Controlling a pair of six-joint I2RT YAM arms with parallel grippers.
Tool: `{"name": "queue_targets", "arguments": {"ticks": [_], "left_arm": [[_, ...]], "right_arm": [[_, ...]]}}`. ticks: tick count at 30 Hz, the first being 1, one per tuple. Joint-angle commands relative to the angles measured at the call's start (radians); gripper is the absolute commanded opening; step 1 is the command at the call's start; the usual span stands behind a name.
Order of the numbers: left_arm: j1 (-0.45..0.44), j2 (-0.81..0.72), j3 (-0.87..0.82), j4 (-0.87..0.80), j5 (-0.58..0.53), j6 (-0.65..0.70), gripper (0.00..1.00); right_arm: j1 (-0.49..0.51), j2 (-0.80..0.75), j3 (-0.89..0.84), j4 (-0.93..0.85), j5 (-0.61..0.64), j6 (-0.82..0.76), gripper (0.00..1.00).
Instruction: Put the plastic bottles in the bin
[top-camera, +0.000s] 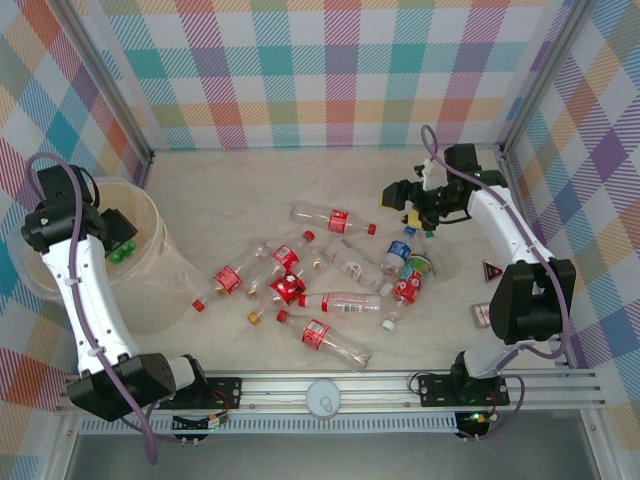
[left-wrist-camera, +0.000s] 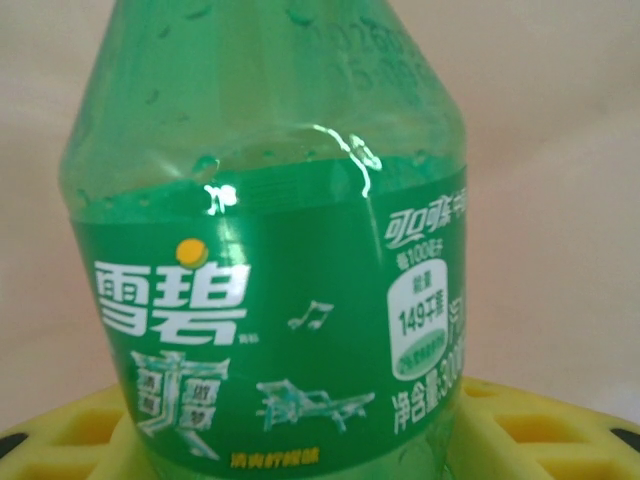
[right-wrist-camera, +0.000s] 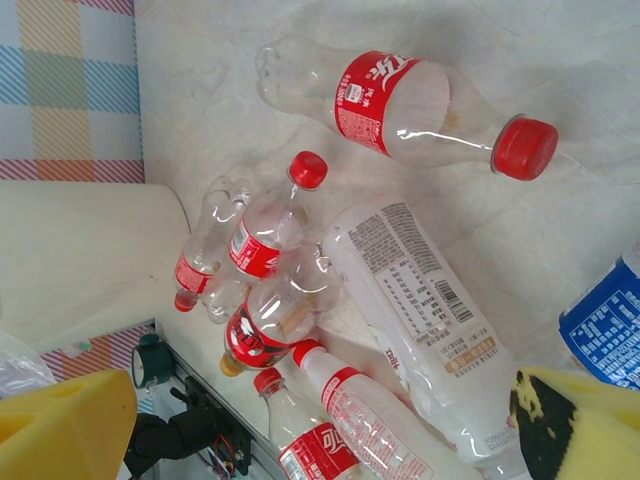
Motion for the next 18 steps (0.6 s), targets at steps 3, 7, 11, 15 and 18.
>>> {"name": "queue_targets", "arguments": {"ticks": [3, 7, 11, 15, 18], "left_arm": [[0.019, 0.005, -0.110, 0.051, 0.039, 0.037, 0.00], [0.020, 0.019, -0.175, 0.060, 0.066, 0.052, 0.00], [0.020, 0.036, -0.228, 0.092, 0.102, 0.053, 0.00], [-0.003, 0.064, -0.272, 0.136, 0.141, 0.052, 0.00], [-0.038, 0.089, -0.296, 0.181, 0.166, 0.046, 0.00]], "right_arm": [[-0.002, -0.005, -0.016, -0.006, 0.011, -0.030, 0.96], [-0.003, 0.006, -0.020, 0.003, 0.007, -0.023, 0.96], [-0.002, 0.009, -0.024, 0.006, 0.014, -0.024, 0.96], [-0.001, 0.013, -0.030, 0.008, 0.018, -0.024, 0.96], [-0.002, 0.014, -0.033, 0.009, 0.023, -0.026, 0.96]]}}
